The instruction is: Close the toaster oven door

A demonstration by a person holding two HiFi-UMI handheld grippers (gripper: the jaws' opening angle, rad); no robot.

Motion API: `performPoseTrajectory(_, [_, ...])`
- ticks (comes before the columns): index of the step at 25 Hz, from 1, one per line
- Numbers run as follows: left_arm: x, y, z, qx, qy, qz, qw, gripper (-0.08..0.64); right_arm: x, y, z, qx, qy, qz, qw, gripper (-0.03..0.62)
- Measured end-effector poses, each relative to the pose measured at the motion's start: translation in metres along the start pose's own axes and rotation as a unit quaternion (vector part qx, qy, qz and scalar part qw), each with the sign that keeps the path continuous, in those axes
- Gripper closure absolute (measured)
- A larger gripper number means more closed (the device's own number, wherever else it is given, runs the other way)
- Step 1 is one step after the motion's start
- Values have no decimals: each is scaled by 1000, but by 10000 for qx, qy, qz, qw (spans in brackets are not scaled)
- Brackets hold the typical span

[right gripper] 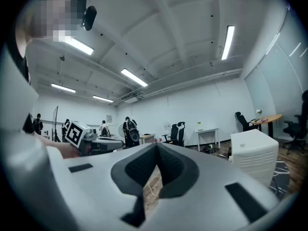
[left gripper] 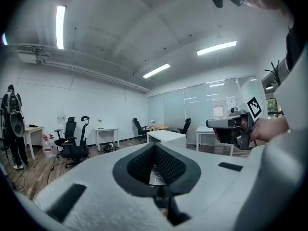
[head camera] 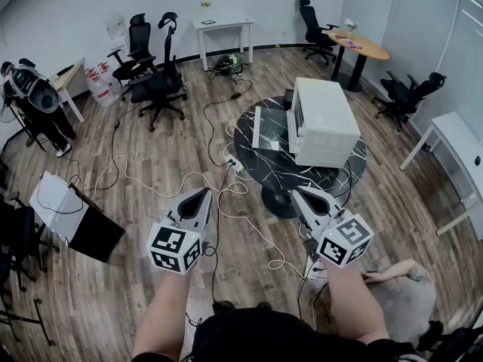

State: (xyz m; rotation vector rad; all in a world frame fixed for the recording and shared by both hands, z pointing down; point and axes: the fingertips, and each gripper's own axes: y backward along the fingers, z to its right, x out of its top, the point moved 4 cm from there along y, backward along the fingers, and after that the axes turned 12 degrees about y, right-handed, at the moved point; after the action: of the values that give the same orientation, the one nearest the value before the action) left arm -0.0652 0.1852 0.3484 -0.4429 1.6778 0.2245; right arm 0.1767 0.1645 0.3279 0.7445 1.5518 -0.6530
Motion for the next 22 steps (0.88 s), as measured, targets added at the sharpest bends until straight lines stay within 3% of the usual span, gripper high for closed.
performPoseTrajectory(11, [-13,2,44,-178,-149,-3,9997,560,-15,29,-2,79,-34,12,10000,589])
performPoseTrajectory(15, [-15,5,44,-101,-145,81,9998,560,-18,32,0,214,-158,-47,9996,589])
performPoseTrajectory(22, [-2,-16,35,-468,-427,392,9972,560,-25,0,-2,414,-184,-286,9986,586])
